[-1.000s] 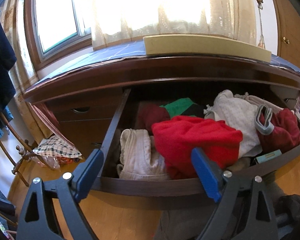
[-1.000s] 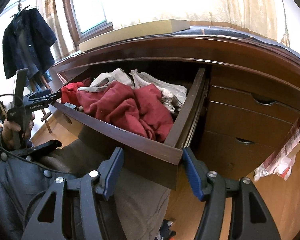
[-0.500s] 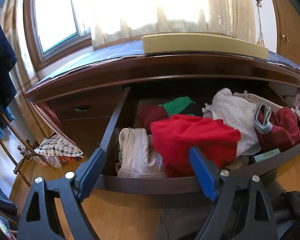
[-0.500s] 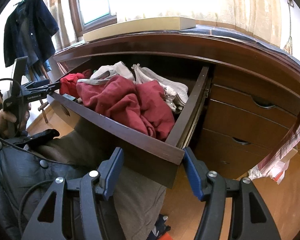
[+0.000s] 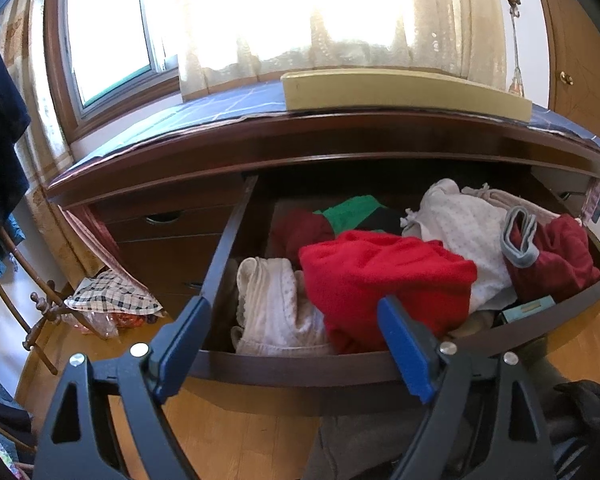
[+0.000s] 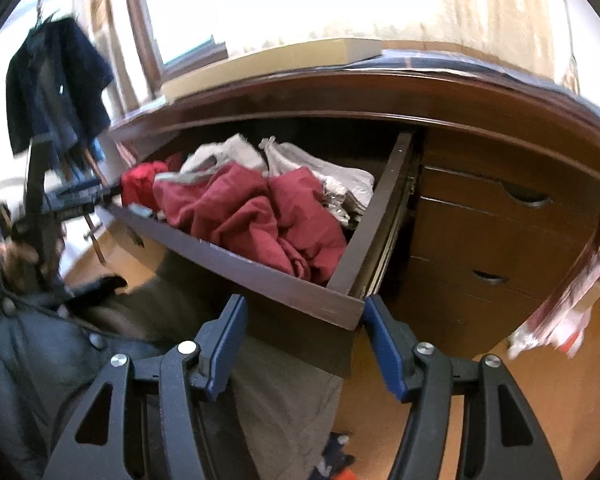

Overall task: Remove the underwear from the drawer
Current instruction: 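Pull the drawer further out with the right gripper, exposing the clothes, then lower the right gripper into the drawer and grasp the red underwear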

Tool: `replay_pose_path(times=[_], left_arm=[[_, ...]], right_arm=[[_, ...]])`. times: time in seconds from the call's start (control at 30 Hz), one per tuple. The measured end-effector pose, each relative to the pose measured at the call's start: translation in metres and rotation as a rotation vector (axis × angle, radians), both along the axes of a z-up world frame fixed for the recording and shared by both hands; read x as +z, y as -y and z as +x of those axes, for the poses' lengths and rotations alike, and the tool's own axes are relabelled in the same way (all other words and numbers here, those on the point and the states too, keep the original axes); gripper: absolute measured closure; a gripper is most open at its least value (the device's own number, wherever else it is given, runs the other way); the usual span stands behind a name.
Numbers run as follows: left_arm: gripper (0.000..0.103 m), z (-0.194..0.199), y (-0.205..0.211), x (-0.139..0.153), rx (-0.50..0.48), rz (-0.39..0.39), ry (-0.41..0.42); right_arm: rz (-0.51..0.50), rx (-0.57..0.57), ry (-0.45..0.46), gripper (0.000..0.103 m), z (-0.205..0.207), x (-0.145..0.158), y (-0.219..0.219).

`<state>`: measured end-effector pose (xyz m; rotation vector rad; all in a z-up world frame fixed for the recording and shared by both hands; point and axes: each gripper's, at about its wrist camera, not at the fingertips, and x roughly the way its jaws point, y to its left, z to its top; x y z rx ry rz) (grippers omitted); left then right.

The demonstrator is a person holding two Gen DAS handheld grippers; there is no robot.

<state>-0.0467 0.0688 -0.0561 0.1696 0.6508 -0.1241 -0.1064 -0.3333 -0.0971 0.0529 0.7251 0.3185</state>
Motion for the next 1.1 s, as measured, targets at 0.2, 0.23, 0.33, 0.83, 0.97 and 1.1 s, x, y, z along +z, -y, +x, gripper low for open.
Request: replay_pose_path(times=[0.2, 0.23, 0.33, 0.83, 0.97, 1.1], left_arm=[[0.003, -0.016, -0.01, 0.034, -0.01, -0.017, 0.167], [0.003, -0.017, -0.011, 0.039, -0.004, -0.014, 0.189], [0.003, -0.017, -0.011, 0.051, -0.012, -0.013, 0.221], [0.0, 0.012, -0.001, 0.082, 0.056, -0.111, 0.243], [0.0, 0.017, 0.011, 0.068, 0.071, -0.119, 0.194], [0.0, 0.023, 0.027, 0.05, 0.059, -0.089, 0.137]], right_arm=[[0.072, -0.057, 0.124, 0.04, -0.011, 0.052, 0.017], [0.061, -0.048, 0.146, 0.04, -0.011, 0.059, 0.012], [0.043, -0.007, 0.182, 0.039, -0.001, 0.074, -0.015], [-0.039, -0.026, 0.218, 0.034, 0.058, 0.103, -0.102], [-0.023, -0.146, 0.249, 0.034, 0.056, 0.097, -0.099], [0.053, -0.176, 0.165, 0.034, 0.06, 0.078, -0.093]])
